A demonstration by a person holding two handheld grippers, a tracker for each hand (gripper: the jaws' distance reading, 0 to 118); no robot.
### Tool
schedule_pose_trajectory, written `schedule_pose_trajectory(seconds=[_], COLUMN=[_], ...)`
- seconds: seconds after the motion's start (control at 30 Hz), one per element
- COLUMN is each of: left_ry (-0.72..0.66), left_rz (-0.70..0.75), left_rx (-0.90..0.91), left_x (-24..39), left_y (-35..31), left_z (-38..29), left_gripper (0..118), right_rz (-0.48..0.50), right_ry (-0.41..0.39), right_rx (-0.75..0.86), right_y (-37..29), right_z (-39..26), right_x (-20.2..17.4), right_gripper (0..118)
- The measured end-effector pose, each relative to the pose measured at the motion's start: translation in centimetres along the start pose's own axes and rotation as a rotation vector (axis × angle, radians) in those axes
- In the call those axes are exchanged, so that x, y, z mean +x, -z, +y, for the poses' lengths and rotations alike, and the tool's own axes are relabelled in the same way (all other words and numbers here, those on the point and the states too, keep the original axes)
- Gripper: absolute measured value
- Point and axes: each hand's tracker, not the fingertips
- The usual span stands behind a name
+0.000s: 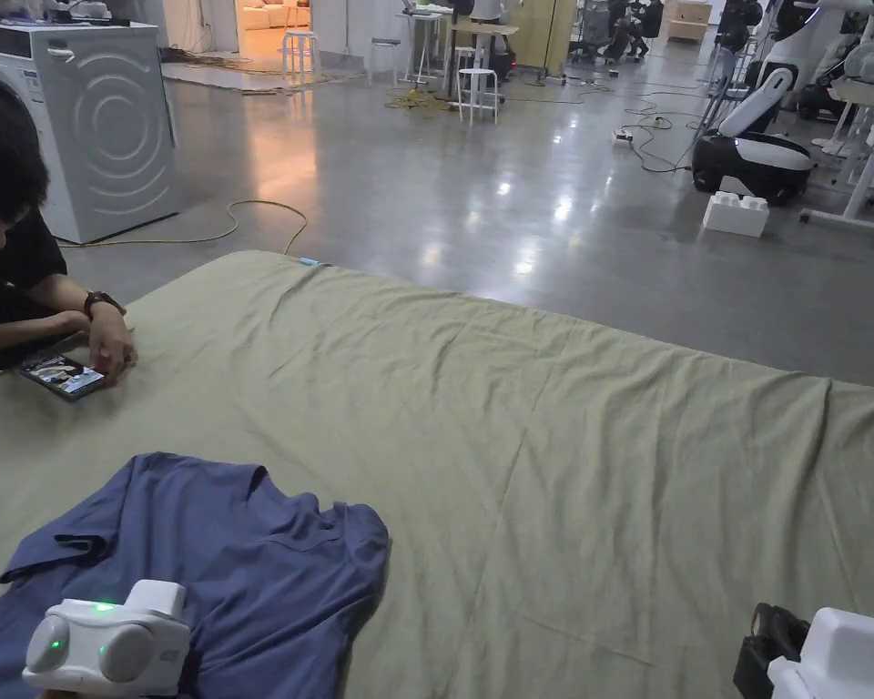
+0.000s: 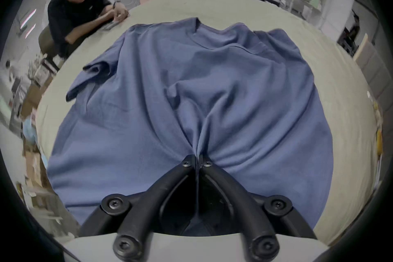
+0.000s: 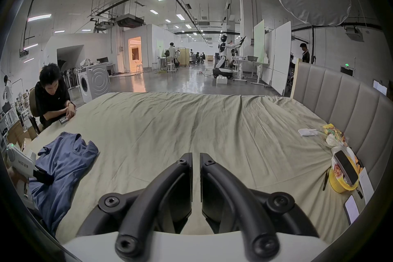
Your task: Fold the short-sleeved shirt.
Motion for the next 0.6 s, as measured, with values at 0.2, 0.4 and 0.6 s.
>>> schedule_pose_trajectory(seconds=[0.2,0.4,0.6], left_ry=[0.0,-0.088,-0.045], left_rz=[0.016,-0.038,-0.111], left_rx=[0.103,0.273,0.44], left_x=[-0.5,-1.8,-1.2], left_y=[-2.0,-6.8,-11.3], left_z=[1.1,3.9,6.5], left_gripper=[2,2,2], right_rz=[-0.016,-0.032,-0.032], right_ry=[0.002,0.019,0.027], right_rx=[0.0,0.012,0.021], right_y=[-0.6,-0.9,-1.3], right_z=[-0.2,0.0,0.0], right_x=[1.2,2.1,2.0], right_gripper=[7,7,7])
